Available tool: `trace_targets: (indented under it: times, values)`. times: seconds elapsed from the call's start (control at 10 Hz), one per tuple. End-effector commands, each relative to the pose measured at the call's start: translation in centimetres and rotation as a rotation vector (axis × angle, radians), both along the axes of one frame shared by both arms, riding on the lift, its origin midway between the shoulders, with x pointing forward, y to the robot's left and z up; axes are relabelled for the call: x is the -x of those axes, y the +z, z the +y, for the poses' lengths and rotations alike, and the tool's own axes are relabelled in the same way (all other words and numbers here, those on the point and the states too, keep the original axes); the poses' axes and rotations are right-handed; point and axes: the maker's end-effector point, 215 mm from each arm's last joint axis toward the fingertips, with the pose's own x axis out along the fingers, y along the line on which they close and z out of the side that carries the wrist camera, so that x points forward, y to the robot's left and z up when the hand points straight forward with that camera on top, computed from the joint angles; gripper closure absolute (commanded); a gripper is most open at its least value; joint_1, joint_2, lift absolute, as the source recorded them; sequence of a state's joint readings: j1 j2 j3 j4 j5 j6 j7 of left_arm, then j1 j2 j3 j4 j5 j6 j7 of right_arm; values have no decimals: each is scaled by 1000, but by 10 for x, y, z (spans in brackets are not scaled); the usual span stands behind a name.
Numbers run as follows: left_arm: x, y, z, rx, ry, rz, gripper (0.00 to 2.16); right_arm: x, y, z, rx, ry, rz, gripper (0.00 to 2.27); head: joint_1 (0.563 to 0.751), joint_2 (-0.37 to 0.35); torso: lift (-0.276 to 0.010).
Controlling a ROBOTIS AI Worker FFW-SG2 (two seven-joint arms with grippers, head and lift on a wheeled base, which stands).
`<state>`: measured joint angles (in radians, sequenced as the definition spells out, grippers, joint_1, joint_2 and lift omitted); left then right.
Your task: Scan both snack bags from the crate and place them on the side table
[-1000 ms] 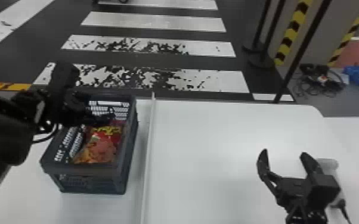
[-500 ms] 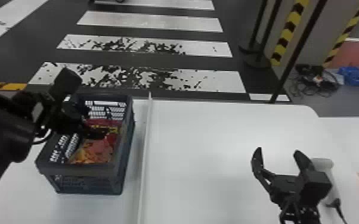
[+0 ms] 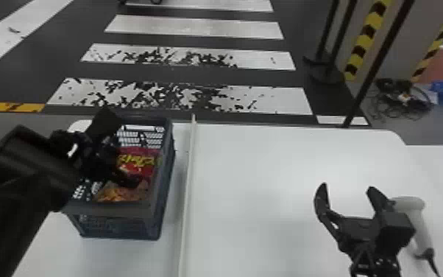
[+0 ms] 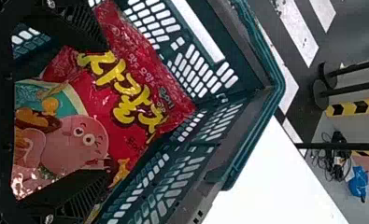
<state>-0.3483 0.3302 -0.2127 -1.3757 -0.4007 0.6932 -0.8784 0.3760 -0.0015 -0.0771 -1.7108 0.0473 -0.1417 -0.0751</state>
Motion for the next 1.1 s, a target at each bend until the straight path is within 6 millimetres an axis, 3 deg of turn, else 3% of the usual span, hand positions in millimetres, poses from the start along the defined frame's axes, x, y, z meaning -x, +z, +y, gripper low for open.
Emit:
trace_targets:
  times: [0.0,0.3,0.4,0.5,0.8,1.0]
  values:
    - [4,-18,2,-10,12,23,70,-3,-2,3,-4,2,2,63,695,-33,-98]
    - [12,-45,-7,-25,-4,111,387,-5,-5,5,-8,7,6,60,695,-30,-98]
    - [7,-44,-9,-37,-23,86,1018,-5,-6,5,-8,7,8,60,695,-34,-98]
    - [7,-50,-5,-41,19,45,2152,-7,-6,5,-9,7,8,60,695,-36,-98]
    - [-5,-1,-10,144,73,-59,2142,-6,-8,5,-9,7,11,60,695,-34,-98]
    - [-6,17,-5,218,100,-78,2142,-5,-10,5,-6,7,17,60,695,-37,-98]
